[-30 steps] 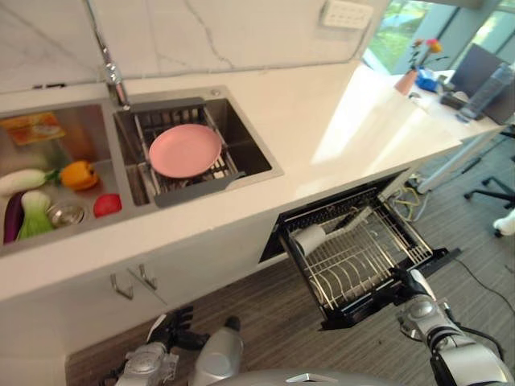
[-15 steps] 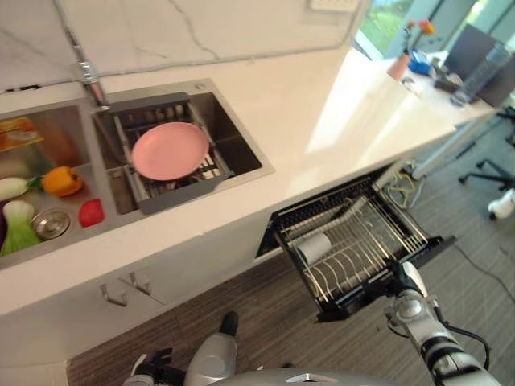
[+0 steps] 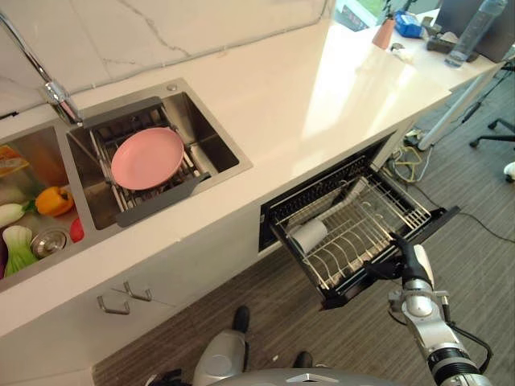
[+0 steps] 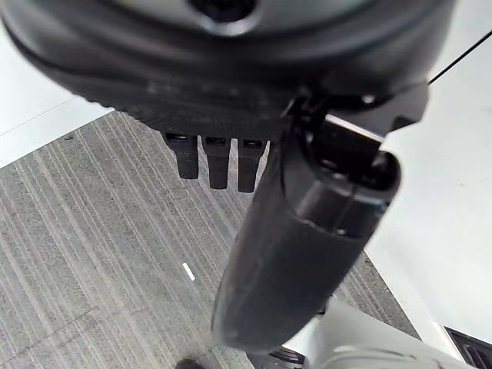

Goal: Place the dishes in the dishwasher.

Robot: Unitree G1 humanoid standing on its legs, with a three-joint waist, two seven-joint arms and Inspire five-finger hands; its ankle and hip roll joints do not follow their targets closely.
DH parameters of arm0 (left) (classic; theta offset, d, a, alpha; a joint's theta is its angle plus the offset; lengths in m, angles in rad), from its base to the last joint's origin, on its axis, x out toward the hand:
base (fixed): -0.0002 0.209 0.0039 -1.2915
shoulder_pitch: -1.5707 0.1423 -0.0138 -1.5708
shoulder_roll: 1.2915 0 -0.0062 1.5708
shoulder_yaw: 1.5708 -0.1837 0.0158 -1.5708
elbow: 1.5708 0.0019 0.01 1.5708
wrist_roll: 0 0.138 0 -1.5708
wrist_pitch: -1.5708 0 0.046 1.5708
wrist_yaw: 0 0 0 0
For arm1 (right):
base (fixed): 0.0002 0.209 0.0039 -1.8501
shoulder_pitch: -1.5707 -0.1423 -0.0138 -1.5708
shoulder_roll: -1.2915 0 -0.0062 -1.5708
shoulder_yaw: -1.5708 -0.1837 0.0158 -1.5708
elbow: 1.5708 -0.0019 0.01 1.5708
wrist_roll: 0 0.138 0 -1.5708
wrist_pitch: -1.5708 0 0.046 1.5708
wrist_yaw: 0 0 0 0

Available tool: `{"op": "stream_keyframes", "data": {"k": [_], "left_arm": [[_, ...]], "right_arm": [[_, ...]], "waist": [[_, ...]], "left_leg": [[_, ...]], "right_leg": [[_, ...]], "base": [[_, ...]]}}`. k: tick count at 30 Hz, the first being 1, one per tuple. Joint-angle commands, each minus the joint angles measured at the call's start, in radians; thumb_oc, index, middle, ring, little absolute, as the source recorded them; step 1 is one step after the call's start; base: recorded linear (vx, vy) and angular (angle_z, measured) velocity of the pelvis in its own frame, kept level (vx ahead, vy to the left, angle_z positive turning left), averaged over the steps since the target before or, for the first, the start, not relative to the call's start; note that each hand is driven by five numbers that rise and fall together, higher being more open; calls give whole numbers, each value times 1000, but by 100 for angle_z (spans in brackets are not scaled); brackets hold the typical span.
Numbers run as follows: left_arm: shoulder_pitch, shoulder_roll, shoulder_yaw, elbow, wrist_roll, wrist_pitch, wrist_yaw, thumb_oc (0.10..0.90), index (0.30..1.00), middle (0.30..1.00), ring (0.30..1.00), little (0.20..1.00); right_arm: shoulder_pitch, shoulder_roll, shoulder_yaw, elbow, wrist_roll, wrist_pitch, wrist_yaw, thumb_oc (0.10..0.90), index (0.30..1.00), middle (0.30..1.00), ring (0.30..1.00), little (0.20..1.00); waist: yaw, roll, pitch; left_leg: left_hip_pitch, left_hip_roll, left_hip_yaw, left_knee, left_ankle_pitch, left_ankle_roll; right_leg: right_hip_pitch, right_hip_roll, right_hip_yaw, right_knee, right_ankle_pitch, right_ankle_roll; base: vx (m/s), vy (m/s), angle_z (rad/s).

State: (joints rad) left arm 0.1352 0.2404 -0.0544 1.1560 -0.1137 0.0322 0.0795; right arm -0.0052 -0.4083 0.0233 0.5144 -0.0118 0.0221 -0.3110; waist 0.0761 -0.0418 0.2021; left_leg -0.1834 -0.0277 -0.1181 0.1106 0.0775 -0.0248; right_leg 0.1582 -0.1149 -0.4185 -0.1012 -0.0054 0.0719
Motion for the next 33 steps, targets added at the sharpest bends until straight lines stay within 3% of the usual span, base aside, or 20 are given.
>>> {"op": "stream_keyframes", "data": {"k": [1,6,10,13,25,29,31,32,33], "left_arm": [[-4,-22,-65,42,-10,-6,1,800,900,900,900,900],[-8,-33,-74,23,-11,-11,7,800,900,900,900,900],[4,-40,-90,-6,0,-23,10,800,900,900,900,900],[6,-47,-107,-9,0,-25,6,800,900,900,900,900],[37,-67,-73,45,-13,-36,14,800,900,900,900,900],[45,-82,-50,53,-51,-44,31,800,900,900,900,900],[39,-86,-47,62,-56,-46,37,800,900,900,900,900],[32,-86,-45,64,-58,-48,40,800,900,900,900,900],[32,-84,-30,62,-60,-47,46,800,900,900,900,900]], "right_arm": [[-36,-59,-159,-111,60,-75,-110,800,900,900,900,900],[-8,-23,-223,-321,82,-168,-134,800,900,900,900,900],[19,3,-305,-537,11,-241,-184,800,900,900,900,900],[-7,31,-317,-653,53,-288,-175,800,900,900,900,900],[-41,16,-176,-828,291,-349,39,800,900,900,900,900],[-50,42,-96,-822,422,-348,102,800,900,900,900,900],[-56,41,-82,-808,445,-342,106,800,900,900,900,900],[-63,40,-75,-804,458,-339,107,800,900,900,900,900],[-71,43,-60,-795,473,-330,109,800,900,900,900,900]], "waist": [[-8,51,-69],[-33,72,-73],[-52,95,-79],[-57,104,-83],[-39,128,-65],[-18,137,-30],[-15,136,-13],[-20,132,-8],[-25,131,-4]], "left_leg": [[211,108,-19,-198,-67,-53],[226,127,10,-198,-66,-57],[237,142,20,-198,-63,-63],[237,154,23,-198,-58,-70],[223,186,0,-195,-18,-96],[177,148,-19,-152,-3,-90],[136,131,10,-116,2,-89],[101,130,70,-84,4,-88],[88,162,201,-52,-3,-89]], "right_leg": [[-27,18,23,25,-61,24],[-27,35,57,23,-69,18],[-21,53,76,20,-80,11],[-21,65,82,17,-85,4],[-24,101,88,14,-102,-22],[-33,78,71,14,-92,-16],[-32,57,47,14,-89,-11],[-35,38,20,14,-84,-7],[-39,14,-21,14,-79,3]], "base": [[3,-56,-11],[6,-36,-22],[13,-48,-22],[3,-57,-21],[-12,-56,-3],[-91,17,14],[-138,49,22],[-142,64,48],[-177,97,112]]}}
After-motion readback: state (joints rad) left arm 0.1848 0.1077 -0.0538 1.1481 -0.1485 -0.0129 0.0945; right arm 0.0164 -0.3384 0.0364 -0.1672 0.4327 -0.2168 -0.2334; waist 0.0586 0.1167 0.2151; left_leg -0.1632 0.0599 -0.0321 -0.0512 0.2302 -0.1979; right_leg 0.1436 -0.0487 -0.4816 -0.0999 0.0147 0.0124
